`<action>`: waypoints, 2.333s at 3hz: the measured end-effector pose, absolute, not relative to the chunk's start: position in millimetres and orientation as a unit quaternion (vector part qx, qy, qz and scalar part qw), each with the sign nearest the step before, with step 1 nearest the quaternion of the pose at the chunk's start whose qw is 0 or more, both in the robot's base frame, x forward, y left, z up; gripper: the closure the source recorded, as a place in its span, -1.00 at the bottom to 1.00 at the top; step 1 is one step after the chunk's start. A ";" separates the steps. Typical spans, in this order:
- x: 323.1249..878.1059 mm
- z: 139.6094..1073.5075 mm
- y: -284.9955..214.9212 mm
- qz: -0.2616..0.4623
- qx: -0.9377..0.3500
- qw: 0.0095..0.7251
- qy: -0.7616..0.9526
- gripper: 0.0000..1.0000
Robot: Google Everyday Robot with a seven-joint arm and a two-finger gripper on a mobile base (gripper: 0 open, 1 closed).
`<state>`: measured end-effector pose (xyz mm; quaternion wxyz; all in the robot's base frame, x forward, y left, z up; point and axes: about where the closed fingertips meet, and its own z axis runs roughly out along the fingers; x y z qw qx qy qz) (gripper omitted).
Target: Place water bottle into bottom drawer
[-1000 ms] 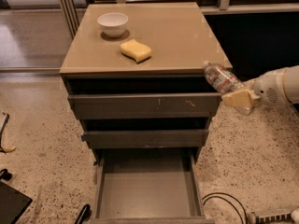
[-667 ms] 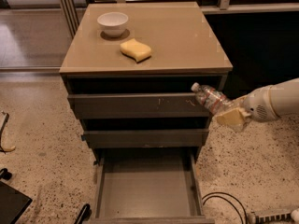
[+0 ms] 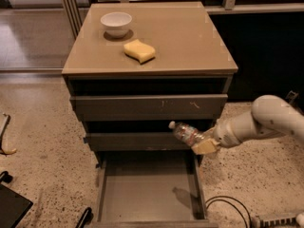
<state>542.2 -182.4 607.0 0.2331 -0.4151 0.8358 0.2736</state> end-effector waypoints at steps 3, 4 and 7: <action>561.3 418.0 -95.4 0.321 -0.423 0.122 0.839 1.00; 561.3 418.0 -95.4 0.321 -0.423 0.122 0.839 1.00; 557.0 315.6 -13.5 0.346 -0.487 0.132 0.791 1.00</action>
Offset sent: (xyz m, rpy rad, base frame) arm 0.0292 0.0894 -0.2152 0.0109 0.2316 0.0628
